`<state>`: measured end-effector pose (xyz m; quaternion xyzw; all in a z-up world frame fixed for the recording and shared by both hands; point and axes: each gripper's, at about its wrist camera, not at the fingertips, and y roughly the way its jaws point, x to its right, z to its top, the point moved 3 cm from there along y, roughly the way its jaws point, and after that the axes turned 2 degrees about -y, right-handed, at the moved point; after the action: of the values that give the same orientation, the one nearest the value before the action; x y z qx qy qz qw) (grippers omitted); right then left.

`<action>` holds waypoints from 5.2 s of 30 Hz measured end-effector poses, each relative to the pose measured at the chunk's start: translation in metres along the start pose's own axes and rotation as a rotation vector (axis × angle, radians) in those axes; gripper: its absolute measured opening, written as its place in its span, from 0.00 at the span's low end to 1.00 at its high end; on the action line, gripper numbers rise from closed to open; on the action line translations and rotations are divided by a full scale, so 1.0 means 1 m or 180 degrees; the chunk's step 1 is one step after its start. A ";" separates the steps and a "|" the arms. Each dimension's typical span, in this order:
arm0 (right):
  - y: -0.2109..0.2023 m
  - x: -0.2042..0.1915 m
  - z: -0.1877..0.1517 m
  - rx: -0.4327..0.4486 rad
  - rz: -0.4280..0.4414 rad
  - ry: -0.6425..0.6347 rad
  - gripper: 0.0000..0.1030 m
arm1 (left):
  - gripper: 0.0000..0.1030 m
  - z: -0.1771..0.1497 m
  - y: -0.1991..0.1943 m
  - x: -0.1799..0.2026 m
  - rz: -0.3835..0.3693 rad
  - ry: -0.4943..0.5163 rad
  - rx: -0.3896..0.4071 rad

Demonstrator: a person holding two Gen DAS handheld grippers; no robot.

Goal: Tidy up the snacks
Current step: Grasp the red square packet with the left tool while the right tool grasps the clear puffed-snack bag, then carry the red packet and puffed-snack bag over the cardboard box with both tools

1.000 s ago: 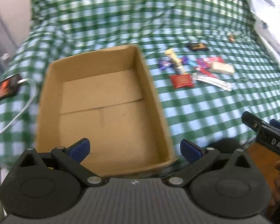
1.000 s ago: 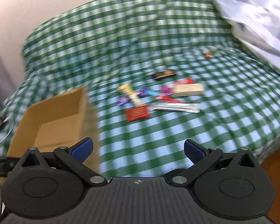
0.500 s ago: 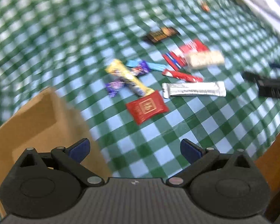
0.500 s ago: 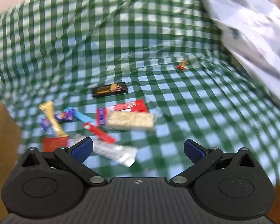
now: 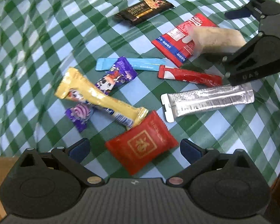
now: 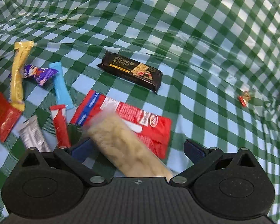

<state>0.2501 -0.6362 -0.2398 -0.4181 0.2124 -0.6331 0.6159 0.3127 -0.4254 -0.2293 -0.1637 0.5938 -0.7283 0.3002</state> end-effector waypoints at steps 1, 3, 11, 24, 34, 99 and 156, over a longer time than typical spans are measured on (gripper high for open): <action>0.006 0.000 0.001 -0.0076 0.0064 -0.0003 0.99 | 0.86 0.001 0.004 0.000 -0.0052 -0.0003 0.0018; 0.014 -0.003 -0.004 -0.0262 0.0283 -0.0007 0.94 | 0.50 0.002 0.010 0.000 -0.0104 -0.0074 -0.0023; -0.024 -0.014 -0.041 -0.0128 0.0295 0.0279 0.37 | 0.00 -0.026 -0.014 -0.009 -0.0563 -0.0683 0.0047; -0.051 -0.006 -0.090 -0.0327 0.0067 0.1013 0.38 | 0.97 -0.007 -0.011 -0.005 0.0149 -0.0028 0.0391; -0.041 -0.002 -0.086 -0.0260 0.0051 0.1170 0.52 | 0.91 -0.001 0.031 -0.020 -0.0186 -0.0772 -0.0253; -0.412 -0.408 -0.038 0.0885 0.0738 0.0309 0.37 | 0.61 -0.451 -0.317 -0.052 0.0036 -0.2233 0.1416; -0.303 -0.388 0.041 0.0479 0.0742 0.0435 0.37 | 0.61 -0.369 -0.239 -0.152 0.0040 -0.2576 0.1093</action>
<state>0.0586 -0.2092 -0.0832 -0.2993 0.2529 -0.5984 0.6989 0.1520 -0.0194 -0.0700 -0.3800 0.2997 -0.6918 0.5359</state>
